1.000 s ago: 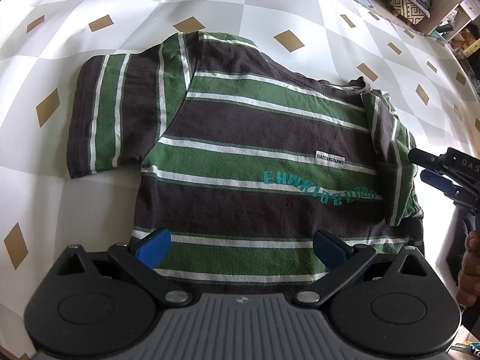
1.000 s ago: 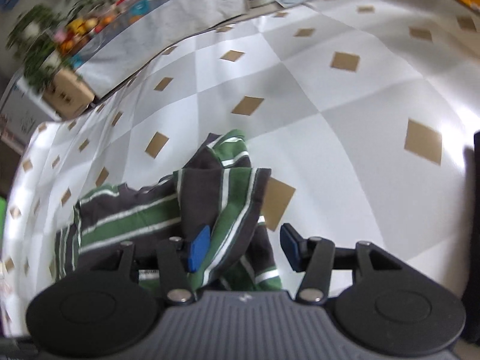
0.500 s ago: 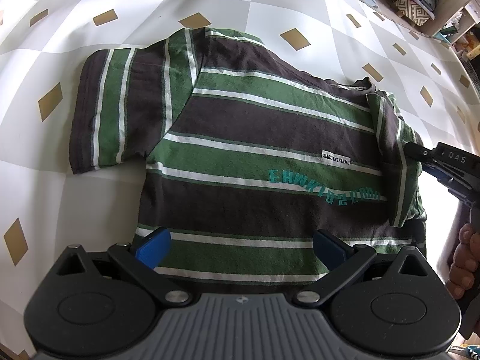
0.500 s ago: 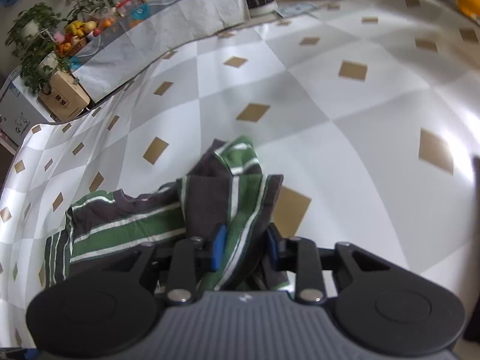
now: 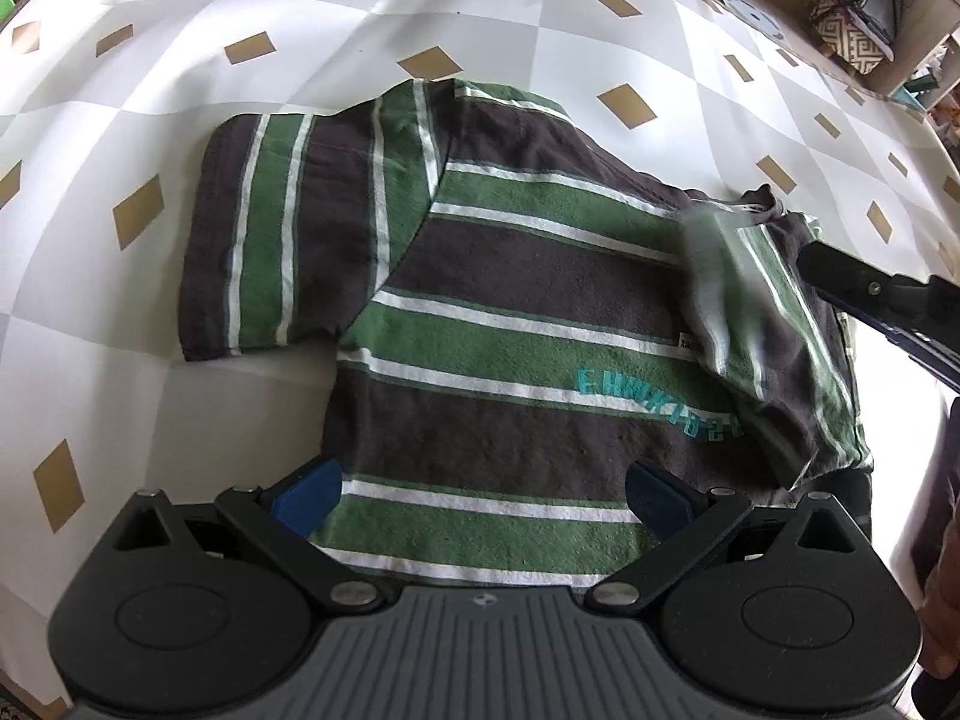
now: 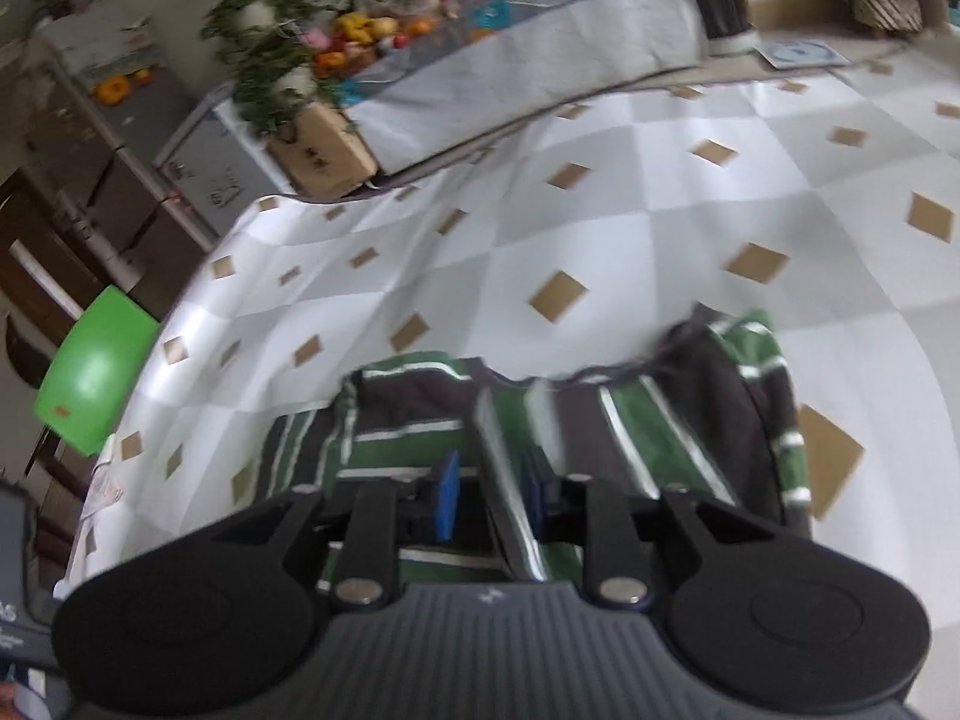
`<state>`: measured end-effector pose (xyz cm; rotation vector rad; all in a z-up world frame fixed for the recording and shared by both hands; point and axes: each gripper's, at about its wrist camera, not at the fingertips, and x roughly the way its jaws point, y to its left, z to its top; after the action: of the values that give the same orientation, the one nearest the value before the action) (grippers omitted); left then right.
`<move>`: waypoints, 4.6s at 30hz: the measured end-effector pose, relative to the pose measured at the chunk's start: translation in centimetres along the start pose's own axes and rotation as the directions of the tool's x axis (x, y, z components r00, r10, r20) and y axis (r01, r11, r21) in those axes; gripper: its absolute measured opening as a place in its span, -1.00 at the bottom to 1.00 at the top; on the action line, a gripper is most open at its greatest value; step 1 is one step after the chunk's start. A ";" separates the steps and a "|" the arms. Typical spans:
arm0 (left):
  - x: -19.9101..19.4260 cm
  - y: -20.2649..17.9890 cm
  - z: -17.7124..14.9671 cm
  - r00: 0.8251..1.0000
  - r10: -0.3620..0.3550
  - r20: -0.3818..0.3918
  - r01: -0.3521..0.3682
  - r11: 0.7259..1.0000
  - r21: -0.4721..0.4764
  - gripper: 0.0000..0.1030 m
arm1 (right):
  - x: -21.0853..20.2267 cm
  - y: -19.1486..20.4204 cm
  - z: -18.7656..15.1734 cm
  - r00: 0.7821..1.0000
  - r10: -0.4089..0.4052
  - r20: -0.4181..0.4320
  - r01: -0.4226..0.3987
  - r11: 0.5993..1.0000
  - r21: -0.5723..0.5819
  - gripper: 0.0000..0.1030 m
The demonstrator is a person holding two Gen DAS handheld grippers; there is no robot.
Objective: Fold clothes
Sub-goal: 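Grasp the sleeve with the right gripper and fold it over the shirt body, then open the right gripper to release the folded side and lift away, then move the open left gripper to the shirt's other side edge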
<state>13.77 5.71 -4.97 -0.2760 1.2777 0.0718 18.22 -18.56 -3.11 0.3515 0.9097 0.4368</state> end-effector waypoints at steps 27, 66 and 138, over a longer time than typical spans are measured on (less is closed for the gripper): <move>1.5 -0.9 -0.7 0.999 0.008 -0.053 -0.007 1.000 0.024 0.96 | 2.6 -4.6 -0.5 0.985 -0.162 -0.062 0.167 0.983 0.080 -0.19; 3.3 -1.8 -5.5 0.987 0.120 -0.106 -0.101 0.980 0.170 0.97 | -3.0 -6.7 -3.7 0.800 -0.572 -0.180 0.551 0.820 -0.156 0.06; 3.6 14.0 7.4 0.976 -0.094 0.195 0.154 0.935 -0.320 -0.80 | 4.4 11.0 -9.9 0.866 -0.345 -0.362 0.166 0.882 -0.442 0.35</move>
<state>18.87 20.64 -8.78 -0.6295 1.0639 0.2023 10.19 -5.81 -6.54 -0.2601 1.2531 0.4426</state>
